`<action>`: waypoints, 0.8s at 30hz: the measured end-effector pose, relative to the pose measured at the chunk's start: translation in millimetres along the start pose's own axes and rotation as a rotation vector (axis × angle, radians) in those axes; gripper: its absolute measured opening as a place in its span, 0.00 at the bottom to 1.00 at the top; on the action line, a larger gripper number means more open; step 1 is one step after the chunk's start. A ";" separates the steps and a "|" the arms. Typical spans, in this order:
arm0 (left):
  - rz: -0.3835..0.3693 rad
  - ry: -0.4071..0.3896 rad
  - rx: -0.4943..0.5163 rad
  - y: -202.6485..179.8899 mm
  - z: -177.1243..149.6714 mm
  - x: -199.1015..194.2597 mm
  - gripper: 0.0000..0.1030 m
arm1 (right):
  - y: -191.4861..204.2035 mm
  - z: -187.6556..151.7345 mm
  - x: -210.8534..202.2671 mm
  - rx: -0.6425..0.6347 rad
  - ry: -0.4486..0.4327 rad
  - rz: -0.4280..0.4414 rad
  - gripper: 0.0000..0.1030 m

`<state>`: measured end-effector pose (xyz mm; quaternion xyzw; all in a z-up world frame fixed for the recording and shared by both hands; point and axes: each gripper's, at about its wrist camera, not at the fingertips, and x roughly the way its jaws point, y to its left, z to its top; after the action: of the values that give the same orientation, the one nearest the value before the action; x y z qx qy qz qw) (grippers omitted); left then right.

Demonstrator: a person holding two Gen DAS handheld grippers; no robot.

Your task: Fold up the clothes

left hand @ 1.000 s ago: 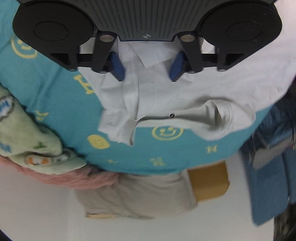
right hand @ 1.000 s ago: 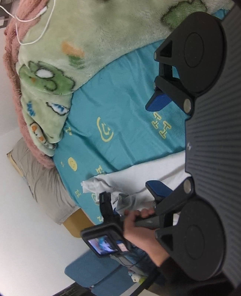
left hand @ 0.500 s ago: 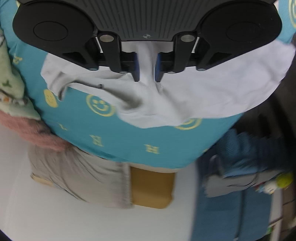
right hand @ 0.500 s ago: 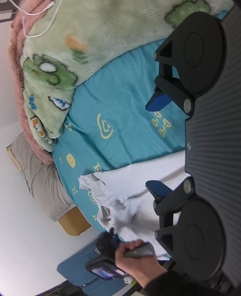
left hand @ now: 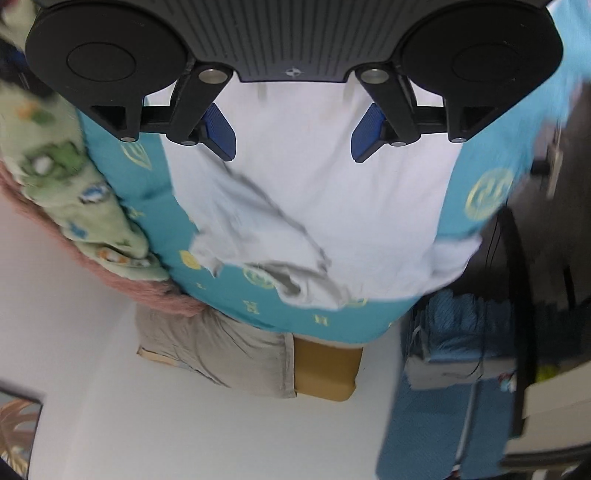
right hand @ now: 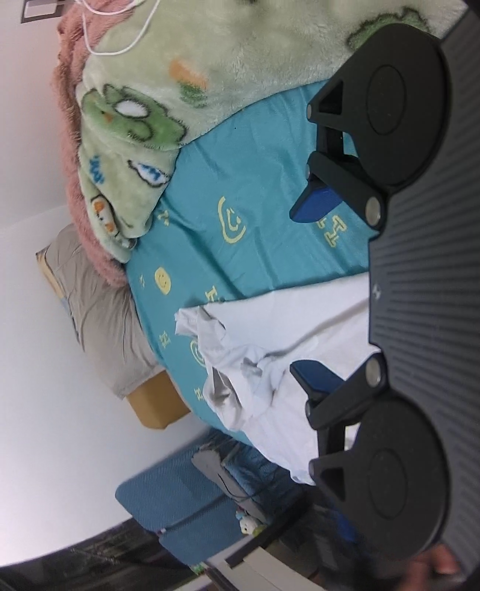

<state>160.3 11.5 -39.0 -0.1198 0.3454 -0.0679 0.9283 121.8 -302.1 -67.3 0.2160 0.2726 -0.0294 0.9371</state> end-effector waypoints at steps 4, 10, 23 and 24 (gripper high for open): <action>-0.015 0.001 0.032 0.5 -51.9 -40.8 0.70 | 5.9 -3.1 -25.5 -0.024 0.009 0.020 0.81; -0.020 0.017 0.116 -14.7 -87.2 -65.4 0.69 | 19.5 -10.4 -77.4 -0.113 0.039 0.064 0.81; -0.282 0.149 0.164 -77.4 -121.6 -56.9 0.48 | -27.7 -13.4 -152.3 0.042 -0.177 0.008 0.81; -0.309 0.163 0.179 -87.6 -125.0 -56.0 0.44 | -30.9 -12.4 -152.1 0.051 -0.187 0.011 0.81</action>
<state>32.2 -83.0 -72.0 -0.0823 0.3893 -0.2495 0.8828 -18.9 -334.4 -9.0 0.2376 0.1816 -0.0511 0.9529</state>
